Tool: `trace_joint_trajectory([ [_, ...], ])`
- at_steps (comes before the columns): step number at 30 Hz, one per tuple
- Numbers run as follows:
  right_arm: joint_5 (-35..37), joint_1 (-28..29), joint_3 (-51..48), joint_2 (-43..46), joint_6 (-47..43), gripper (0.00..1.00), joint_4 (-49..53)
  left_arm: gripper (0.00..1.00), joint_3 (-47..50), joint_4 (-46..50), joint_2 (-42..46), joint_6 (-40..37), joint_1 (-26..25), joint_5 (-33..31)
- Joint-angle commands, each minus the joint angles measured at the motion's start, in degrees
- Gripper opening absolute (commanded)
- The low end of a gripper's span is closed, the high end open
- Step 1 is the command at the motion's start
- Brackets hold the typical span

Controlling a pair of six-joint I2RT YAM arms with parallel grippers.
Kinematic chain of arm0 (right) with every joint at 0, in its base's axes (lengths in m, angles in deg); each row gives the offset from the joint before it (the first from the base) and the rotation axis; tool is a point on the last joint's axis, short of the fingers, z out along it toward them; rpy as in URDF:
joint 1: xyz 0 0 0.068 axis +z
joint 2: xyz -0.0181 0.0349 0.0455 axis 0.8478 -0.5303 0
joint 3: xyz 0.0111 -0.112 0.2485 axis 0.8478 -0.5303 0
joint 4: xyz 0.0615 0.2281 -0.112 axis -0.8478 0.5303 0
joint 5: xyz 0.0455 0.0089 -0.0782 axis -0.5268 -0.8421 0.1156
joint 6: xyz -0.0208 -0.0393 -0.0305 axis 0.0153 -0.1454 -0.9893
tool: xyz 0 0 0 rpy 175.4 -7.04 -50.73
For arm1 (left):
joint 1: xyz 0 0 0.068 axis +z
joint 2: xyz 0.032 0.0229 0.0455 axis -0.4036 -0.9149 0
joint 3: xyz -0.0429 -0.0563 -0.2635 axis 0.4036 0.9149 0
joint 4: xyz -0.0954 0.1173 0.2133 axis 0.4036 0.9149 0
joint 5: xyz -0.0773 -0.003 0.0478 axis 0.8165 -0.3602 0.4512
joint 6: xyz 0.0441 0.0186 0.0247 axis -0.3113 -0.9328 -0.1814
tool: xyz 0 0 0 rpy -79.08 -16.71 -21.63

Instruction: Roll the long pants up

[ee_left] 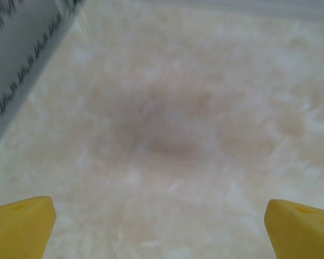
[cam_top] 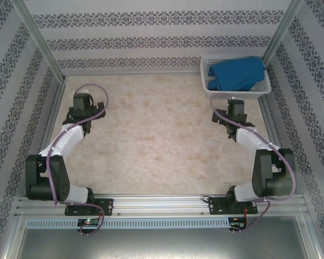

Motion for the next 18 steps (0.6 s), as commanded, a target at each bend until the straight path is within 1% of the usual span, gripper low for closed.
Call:
trace_joint_trajectory([
  [1,6.33,1.22,-4.92,0.39,-4.89,0.98,-17.52,1.0,1.13,-16.02,-4.59,-2.81,1.26,3.21],
  [2,7.87,2.18,-6.67,0.05,-5.21,0.98,-19.71,1.0,1.42,-16.05,-6.17,-2.34,1.21,4.08],
  [4,10.92,3.96,-9.75,0.39,-6.33,0.98,-24.04,1.0,3.81,-20.56,-7.86,-1.86,1.23,4.85],
  [5,11.24,4.45,-11.68,0.3,-6.88,0.98,-27.75,1.0,3.75,-20.12,-7.58,-2.18,1.21,4.84],
  [7,12.91,4.98,-13.65,-0.36,-7.33,0.98,-32.36,1.0,5.68,-25.24,-7.45,-4.3,1.21,6.27],
  [8,14.04,5.02,-13.64,-0.92,-6.92,0.98,-32.66,1.0,5.89,-25.68,-7.42,-4.83,1.28,7.17],
  [10,14.8,5.36,-14.99,-2.74,-7.16,0.98,-37.56,1.0,6.14,-25.33,-6.92,-5.97,1.3,10.38],
  [12,14.64,5.34,-14.33,-1.79,-6.67,0.98,-34.16,1.0,7.37,-25.24,-5.59,-6.47,1.3,12.0],
  [13,14.79,5.35,-14.76,-2.07,-7.06,0.98,-35.95,1.0,8.62,-26.46,-4.6,-6.54,1.3,12.06],
  [15,14.62,5.3,-14.34,-1.98,-6.81,0.98,-34.63,1.0,10.02,-27.49,-3.62,-6.06,1.57,12.62],
  [17,14.63,5.29,-14.37,-2.12,-6.82,0.98,-35.0,1.0,10.23,-21.8,-1.56,-5.49,1.47,19.83],
  [18,14.59,5.29,-14.4,-2.07,-6.93,0.98,-34.95,1.0,12.64,-22.68,-0.13,-5.96,0.67,19.13],
])
